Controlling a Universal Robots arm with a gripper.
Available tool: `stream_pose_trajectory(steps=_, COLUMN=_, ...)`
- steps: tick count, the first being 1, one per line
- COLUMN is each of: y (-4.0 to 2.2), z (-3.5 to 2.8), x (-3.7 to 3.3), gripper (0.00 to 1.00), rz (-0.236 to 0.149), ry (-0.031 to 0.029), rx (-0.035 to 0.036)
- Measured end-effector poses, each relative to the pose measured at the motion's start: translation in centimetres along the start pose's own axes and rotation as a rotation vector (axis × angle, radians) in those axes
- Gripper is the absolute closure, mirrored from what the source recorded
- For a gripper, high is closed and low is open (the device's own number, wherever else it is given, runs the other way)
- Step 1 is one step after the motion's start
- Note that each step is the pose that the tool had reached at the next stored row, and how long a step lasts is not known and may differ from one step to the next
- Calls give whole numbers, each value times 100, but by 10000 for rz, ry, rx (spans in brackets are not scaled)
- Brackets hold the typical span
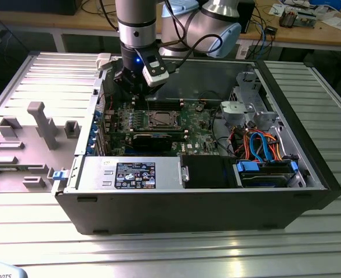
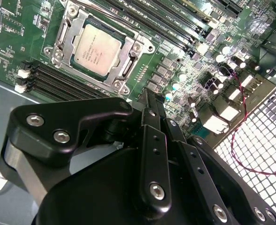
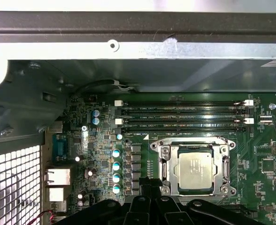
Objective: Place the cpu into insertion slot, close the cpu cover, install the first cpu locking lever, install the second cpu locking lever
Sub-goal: 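Install the first cpu locking lever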
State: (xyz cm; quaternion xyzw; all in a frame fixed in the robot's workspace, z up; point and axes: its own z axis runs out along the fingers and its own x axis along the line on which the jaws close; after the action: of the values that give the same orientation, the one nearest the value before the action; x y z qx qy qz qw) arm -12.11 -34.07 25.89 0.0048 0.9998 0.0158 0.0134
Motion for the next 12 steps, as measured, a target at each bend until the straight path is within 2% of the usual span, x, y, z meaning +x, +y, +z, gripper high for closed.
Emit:
stream_pose_trajectory(steps=7, y=0, z=0, x=2, gripper=89, rz=0, ry=0, rx=0)
stream_pose_trajectory(steps=8, y=0, z=-1, x=56, gripper=89, rz=-2, ry=-1, rx=-1)
stream_pose_trajectory(steps=9, y=0, z=-1, x=58, gripper=89, rz=-4, ry=0, rx=0)
stream_pose_trajectory(steps=12, y=135, z=3, x=60, gripper=89, rz=-29, ry=1, rx=-1)
